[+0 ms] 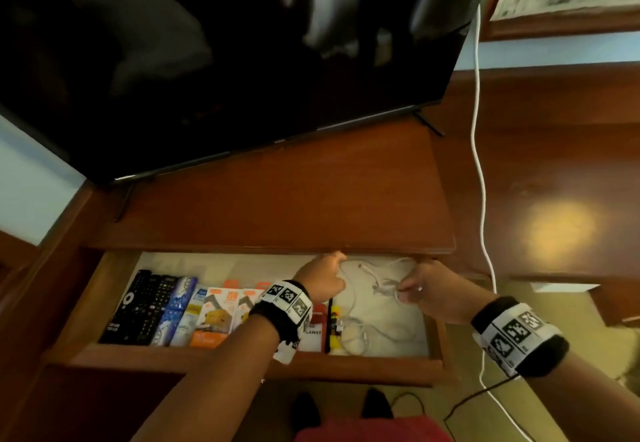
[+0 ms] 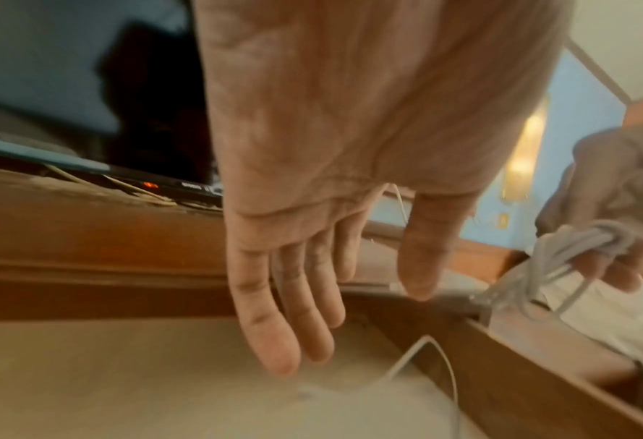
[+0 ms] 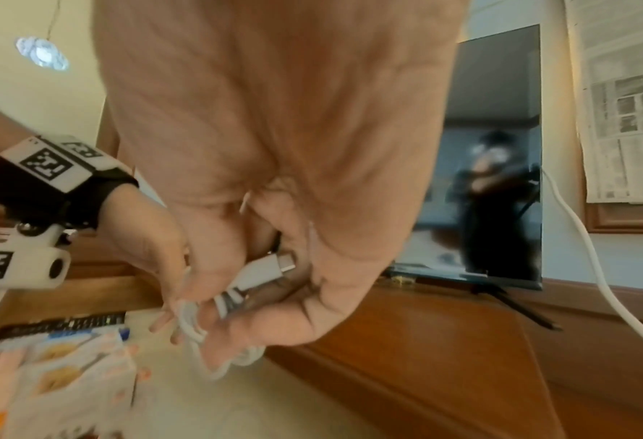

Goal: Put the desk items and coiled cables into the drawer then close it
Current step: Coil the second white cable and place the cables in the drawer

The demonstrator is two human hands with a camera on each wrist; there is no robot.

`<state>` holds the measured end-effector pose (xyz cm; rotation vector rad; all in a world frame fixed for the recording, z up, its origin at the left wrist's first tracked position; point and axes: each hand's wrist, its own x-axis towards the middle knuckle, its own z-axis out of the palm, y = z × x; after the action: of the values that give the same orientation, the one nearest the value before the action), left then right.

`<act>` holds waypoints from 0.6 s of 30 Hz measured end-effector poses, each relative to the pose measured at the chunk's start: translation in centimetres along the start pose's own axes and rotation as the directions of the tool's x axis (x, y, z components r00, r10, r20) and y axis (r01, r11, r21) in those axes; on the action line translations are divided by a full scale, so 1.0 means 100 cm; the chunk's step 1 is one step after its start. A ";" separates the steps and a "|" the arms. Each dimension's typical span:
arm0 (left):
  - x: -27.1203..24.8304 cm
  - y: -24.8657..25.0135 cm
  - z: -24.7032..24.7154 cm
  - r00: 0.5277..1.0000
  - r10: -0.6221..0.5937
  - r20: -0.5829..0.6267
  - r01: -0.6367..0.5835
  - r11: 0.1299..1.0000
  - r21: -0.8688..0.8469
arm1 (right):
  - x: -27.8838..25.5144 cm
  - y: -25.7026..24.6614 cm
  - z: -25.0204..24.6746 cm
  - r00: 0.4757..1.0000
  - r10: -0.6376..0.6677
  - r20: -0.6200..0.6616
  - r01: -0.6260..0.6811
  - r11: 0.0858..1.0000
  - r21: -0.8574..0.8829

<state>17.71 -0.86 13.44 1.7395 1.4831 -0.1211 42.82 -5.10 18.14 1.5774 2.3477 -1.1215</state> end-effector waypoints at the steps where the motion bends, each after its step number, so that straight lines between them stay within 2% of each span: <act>1: 0.005 0.000 0.011 0.999 -0.051 0.014 0.050 0.996 0.075 | -0.002 0.006 0.006 0.999 0.028 0.017 -0.027 0.998 -0.050; 4: 0.018 0.003 0.042 0.982 -0.170 0.085 0.145 0.958 0.246 | -0.007 0.026 0.024 0.993 0.116 -0.029 -0.117 0.991 -0.061; 8: 0.031 0.006 0.076 0.962 -0.226 0.154 0.153 0.911 0.382 | -0.007 0.041 0.045 0.982 0.182 -0.057 -0.185 0.982 -0.047; 12: 0.039 0.008 0.098 0.969 -0.201 0.141 0.109 0.866 0.488 | -0.006 0.053 0.061 0.968 0.235 -0.083 -0.238 0.971 -0.016; 16: 0.043 0.015 0.099 0.985 -0.117 0.126 0.039 0.867 0.496 | -0.005 0.058 0.069 0.964 0.258 -0.063 -0.259 0.966 -0.012; 18: 0.044 0.015 0.096 0.983 -0.123 0.133 0.043 0.871 0.490 | -0.005 0.058 0.069 0.966 0.247 -0.075 -0.249 0.968 -0.023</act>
<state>24.34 -3.43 5.49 1.9976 1.4905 -0.7208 45.83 -8.62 10.36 1.8655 2.1198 -0.9830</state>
